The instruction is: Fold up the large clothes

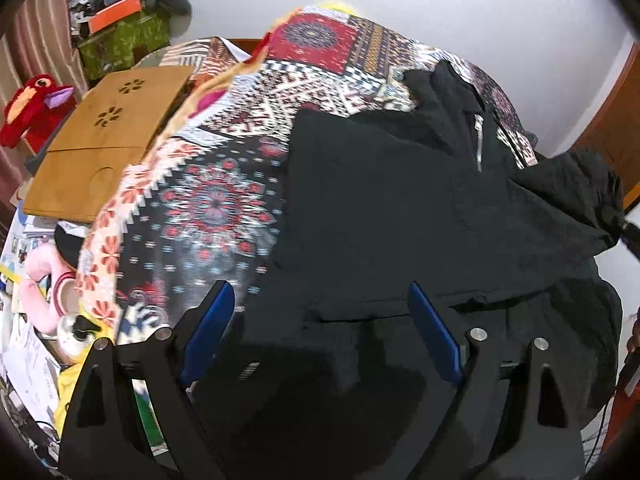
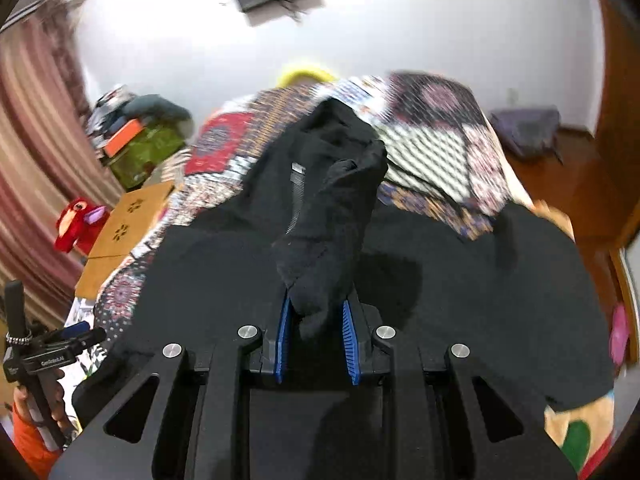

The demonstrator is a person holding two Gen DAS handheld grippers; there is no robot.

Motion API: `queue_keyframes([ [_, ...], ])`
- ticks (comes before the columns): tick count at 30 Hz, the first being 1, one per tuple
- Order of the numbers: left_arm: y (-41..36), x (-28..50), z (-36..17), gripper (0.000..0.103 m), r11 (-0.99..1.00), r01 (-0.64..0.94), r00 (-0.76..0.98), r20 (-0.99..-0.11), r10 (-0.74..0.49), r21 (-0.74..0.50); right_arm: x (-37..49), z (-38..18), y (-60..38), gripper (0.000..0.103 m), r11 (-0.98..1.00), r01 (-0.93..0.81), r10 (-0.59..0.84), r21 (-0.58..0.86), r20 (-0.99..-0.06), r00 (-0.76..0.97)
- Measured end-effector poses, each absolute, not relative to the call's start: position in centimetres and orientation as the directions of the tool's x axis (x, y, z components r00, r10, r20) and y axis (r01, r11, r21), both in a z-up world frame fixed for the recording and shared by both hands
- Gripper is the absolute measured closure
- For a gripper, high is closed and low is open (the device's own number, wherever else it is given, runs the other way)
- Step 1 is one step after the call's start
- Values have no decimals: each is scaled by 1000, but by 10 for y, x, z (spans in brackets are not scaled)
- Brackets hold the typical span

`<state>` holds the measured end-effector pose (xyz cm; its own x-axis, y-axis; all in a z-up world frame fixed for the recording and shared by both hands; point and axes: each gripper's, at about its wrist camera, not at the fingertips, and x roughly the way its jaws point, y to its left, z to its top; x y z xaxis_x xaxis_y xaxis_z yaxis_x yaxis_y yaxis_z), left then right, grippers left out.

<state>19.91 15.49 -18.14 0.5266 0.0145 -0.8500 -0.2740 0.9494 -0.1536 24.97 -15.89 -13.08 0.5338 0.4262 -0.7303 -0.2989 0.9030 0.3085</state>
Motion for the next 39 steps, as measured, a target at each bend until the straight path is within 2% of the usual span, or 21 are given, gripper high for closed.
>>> queue_keyframes([
  [8,113,217,-188,15,974,-182,507,-861,-22,-133,247,-165,-188,82,916,-225,399,331,-797,453],
  [14,98,221,-191,15,985,-142,502,-865,-11,-95,240,-167,-203,71,945,-171,327,279,-840,433],
  [19,92,223,-188,15,989,-127,510,-860,-1,-77,229,-148,-226,67,948,-147,319,284,-821,474],
  [22,87,227,-183,15,990,-120,524,-851,-3,-77,221,-129,-247,55,951,-110,302,289,-791,533],
  [24,84,231,-177,15,990,-112,537,-843,-11,-84,216,-115,-263,43,953,-76,281,292,-769,574],
  [27,78,236,-166,15,991,-96,563,-826,-21,-91,210,-99,-290,34,952,-22,252,306,-739,624],
  [33,61,251,-154,15,994,-66,601,-799,-32,-90,201,-96,-344,31,942,119,165,315,-738,654],
  [39,48,268,-164,15,992,-52,588,-806,-65,-118,197,-134,-385,31,895,252,160,367,-793,588],
])
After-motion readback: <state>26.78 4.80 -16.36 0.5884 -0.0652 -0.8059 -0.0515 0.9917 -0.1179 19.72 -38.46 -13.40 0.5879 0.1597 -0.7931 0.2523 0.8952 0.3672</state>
